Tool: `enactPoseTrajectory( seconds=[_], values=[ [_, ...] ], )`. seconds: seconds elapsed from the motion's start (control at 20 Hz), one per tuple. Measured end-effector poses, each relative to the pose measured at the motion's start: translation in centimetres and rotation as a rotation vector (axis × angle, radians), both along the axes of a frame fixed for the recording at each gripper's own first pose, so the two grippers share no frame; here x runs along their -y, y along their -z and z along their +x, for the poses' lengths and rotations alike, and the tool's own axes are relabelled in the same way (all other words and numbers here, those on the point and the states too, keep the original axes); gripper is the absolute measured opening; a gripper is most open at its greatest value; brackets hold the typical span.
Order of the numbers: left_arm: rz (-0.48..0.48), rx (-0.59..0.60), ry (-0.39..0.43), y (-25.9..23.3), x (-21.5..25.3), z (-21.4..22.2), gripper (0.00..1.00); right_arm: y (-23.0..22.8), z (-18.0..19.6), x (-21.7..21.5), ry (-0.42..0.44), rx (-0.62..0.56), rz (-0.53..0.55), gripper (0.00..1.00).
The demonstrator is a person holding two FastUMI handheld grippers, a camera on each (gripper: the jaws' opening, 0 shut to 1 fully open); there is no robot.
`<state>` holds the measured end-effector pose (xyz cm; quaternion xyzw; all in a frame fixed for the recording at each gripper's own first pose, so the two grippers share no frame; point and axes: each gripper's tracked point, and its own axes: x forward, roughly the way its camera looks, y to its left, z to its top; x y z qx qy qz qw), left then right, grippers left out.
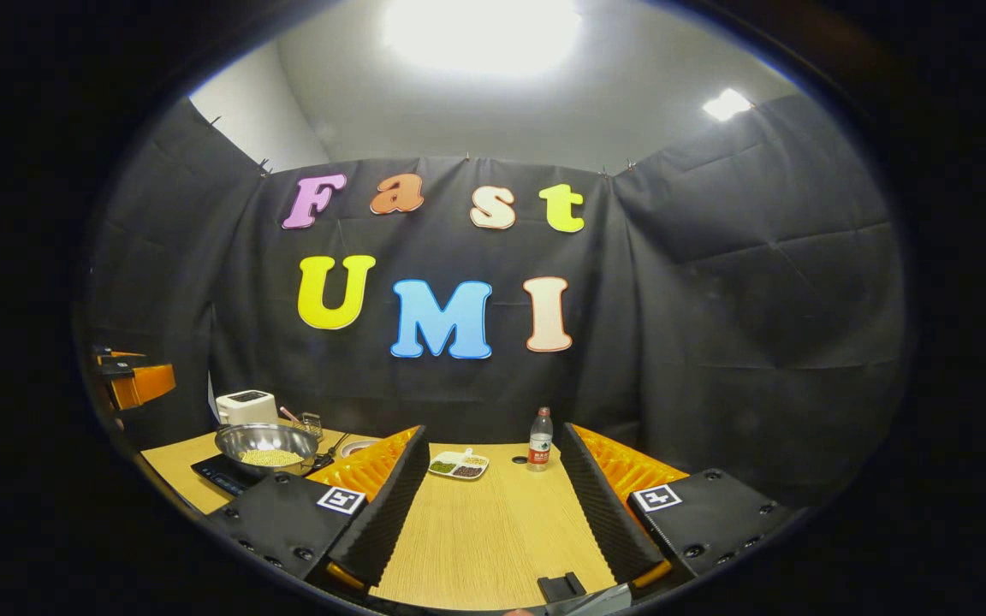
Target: First push the handle of the pot to place it horizontally, then grasp the pot with both hands and set it on the induction cooktop.
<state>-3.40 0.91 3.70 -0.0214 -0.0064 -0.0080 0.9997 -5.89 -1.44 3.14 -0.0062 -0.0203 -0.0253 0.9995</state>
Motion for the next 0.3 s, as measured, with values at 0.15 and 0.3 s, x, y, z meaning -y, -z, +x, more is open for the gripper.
enactPoseTrajectory(
  seconds=[0.15, 0.3],
  values=[
    [-0.012, 0.005, -0.011, -0.07, -0.26, 0.02, 0.89, -0.25, 0.01, -0.03, 0.006, 0.005, 0.009, 0.98],
    [-0.009, 0.003, -0.016, 0.18, -0.32, -0.23, 0.92, -0.61, -0.09, -0.02, 0.009, 0.013, 0.000, 0.98]
  ],
)
